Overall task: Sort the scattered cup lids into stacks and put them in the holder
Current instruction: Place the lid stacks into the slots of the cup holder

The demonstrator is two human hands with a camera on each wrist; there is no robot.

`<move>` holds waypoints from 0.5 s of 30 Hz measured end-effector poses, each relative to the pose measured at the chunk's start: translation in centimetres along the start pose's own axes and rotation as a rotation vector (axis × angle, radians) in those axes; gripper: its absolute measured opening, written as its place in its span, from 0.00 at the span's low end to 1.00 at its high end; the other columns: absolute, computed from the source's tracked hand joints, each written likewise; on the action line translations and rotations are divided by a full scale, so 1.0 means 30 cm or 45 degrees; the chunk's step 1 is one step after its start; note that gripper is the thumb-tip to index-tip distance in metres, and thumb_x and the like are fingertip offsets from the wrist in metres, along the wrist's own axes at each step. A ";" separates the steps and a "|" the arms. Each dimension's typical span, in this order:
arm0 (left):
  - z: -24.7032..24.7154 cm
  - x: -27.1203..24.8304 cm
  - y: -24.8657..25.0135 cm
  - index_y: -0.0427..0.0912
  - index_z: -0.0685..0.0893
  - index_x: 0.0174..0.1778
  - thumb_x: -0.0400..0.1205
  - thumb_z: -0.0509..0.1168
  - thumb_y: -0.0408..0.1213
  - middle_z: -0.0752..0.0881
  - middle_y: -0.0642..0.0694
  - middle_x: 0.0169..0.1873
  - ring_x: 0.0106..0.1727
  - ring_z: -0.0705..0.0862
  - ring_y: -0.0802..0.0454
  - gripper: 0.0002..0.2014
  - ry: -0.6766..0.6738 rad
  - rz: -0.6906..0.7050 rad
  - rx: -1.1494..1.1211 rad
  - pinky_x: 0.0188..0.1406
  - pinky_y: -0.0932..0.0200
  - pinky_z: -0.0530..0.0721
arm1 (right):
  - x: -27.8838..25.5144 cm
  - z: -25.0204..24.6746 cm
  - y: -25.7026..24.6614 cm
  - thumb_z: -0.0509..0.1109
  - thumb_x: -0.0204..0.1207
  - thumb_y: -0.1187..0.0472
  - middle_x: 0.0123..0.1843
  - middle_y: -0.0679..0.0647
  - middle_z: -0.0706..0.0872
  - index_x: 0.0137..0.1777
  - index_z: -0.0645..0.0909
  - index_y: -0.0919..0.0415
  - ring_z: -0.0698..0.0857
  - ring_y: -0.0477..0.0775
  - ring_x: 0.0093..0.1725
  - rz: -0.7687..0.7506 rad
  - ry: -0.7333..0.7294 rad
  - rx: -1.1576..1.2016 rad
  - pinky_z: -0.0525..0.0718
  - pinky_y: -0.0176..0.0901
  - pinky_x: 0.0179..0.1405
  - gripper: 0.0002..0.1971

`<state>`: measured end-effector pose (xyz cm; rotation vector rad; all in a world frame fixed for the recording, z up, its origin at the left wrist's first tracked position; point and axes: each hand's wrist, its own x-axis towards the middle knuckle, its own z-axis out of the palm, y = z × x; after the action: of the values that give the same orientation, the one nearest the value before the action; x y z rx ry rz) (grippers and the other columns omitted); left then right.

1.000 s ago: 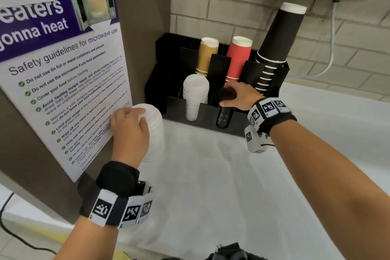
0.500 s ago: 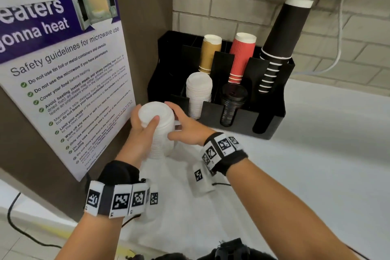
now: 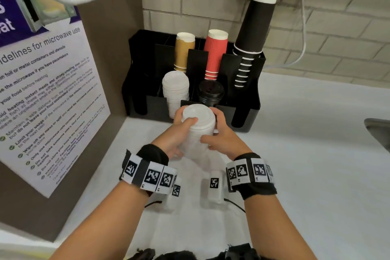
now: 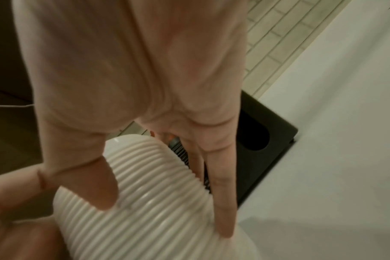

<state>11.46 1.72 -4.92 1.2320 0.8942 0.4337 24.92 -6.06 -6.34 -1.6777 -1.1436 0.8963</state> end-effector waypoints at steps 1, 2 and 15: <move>0.015 0.008 0.001 0.72 0.65 0.71 0.88 0.57 0.47 0.79 0.52 0.62 0.58 0.82 0.47 0.18 -0.024 0.002 -0.002 0.48 0.43 0.87 | -0.008 -0.013 0.006 0.72 0.72 0.70 0.63 0.44 0.74 0.78 0.55 0.44 0.79 0.50 0.61 0.001 0.026 -0.003 0.81 0.35 0.43 0.41; 0.027 0.015 0.001 0.72 0.66 0.70 0.88 0.57 0.47 0.79 0.51 0.63 0.61 0.81 0.45 0.17 -0.049 0.004 -0.004 0.55 0.37 0.86 | -0.013 -0.023 0.009 0.72 0.72 0.70 0.62 0.43 0.73 0.78 0.54 0.45 0.78 0.49 0.60 0.002 0.045 -0.012 0.80 0.34 0.42 0.41; 0.000 -0.014 0.055 0.62 0.60 0.81 0.88 0.58 0.50 0.69 0.57 0.68 0.67 0.69 0.54 0.26 -0.031 0.166 0.118 0.63 0.51 0.66 | -0.019 -0.135 -0.076 0.83 0.62 0.64 0.76 0.56 0.64 0.82 0.47 0.47 0.68 0.57 0.75 -0.014 -0.048 -0.376 0.73 0.58 0.74 0.56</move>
<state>11.50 1.91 -3.23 1.3830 0.8234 0.4850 27.71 -7.27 -2.79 -1.8944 -1.3615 0.7834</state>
